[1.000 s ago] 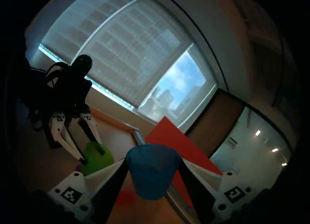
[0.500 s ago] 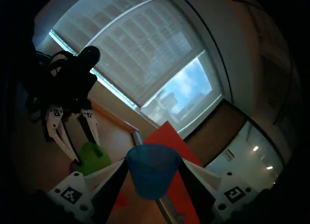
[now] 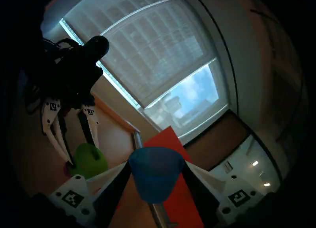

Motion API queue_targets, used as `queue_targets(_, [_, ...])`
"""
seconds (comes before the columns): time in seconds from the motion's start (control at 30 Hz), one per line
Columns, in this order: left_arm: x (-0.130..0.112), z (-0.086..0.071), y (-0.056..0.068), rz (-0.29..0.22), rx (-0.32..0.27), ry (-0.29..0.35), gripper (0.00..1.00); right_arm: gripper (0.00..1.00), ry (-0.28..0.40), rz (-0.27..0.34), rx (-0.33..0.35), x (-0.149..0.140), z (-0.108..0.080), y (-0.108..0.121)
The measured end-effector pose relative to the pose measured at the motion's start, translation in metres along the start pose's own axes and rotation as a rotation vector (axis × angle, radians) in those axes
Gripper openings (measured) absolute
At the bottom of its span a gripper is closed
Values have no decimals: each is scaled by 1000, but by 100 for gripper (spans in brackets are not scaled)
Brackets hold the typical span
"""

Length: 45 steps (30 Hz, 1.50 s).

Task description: Pour water

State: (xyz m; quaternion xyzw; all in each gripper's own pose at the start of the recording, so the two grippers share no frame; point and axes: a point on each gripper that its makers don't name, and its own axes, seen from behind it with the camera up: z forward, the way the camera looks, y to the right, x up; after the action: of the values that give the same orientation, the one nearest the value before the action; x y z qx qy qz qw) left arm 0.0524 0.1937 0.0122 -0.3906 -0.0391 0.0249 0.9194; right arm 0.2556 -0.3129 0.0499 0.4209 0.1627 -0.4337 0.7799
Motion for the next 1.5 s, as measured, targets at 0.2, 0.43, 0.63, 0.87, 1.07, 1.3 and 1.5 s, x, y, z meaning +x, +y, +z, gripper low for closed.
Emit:
queue_targets(0.2, [0,1,2,0,-4,1,84,91,-1,-51,-4,6,1,2])
queue_targets(0.43, [0,2,3,3,-6,-2,84,91,2,-98,-7,11,3,1])
queue_targets(0.63, [1,3,4,9,-7,-3,84,91,-5,-151,-8,12,4,-1])
queue_targets(0.87, [2,5,4,9,-6,0,84,91,-6,-188,-14,14,4,-1])
queue_targets(1.07, [2,6,5,11,-8,0,84,91,-7,-218,-18,15,4,0])
queue_targets(1.3, [2,6,7,14,-9,0,84,91,-13,-249,-23,14,5,2])
queue_targets(1.5, [2,6,7,9,-11,4,84,91,-14,-266,-24,15,4,2])
